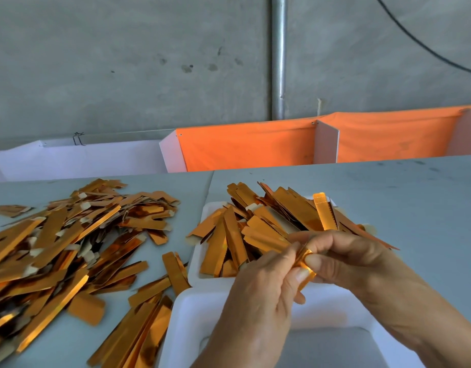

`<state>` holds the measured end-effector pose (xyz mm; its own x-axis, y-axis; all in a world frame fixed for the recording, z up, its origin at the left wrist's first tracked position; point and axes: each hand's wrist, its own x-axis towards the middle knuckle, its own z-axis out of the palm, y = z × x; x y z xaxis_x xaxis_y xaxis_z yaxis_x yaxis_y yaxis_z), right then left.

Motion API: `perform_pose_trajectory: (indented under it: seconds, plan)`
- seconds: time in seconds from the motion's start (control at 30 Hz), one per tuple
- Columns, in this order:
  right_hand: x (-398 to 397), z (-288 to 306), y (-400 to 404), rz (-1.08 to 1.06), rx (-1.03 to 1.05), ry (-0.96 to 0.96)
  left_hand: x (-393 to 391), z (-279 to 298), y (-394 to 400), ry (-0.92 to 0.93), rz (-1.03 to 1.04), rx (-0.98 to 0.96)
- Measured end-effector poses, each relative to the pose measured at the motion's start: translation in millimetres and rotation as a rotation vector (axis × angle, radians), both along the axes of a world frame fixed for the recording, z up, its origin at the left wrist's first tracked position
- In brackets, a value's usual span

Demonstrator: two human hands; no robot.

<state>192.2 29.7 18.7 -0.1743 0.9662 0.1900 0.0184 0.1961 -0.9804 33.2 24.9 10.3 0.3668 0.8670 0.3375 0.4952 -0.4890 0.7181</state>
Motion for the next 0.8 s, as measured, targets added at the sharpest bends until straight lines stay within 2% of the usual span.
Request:
perform_pose_trajectory:
  seconds: [0.17,0.33,0.47,0.7,0.8]
  plan:
    - [6.9,0.4,-0.6,0.021,0.036,-0.082,-1.4,0.3,-1.0,-0.052,-0.027,-0.005]
    - [8.0,1.2,-0.3,0.017,0.092,-0.141,-3.1,1.0,1.8,0.074,0.012,0.055]
    - [8.4,3.7,-0.9,-0.036,0.133,-0.170,0.4,-2.0,0.3,0.087,0.061,0.049]
    - [5.7,2.6,-0.9,-0.095,0.093,-0.104,1.2,-3.9,-1.5,0.132,0.086,0.096]
    - [5.8,3.3,-1.3,-0.055,0.058,-0.073,0.5,-2.3,-1.7,0.064,0.112,0.124]
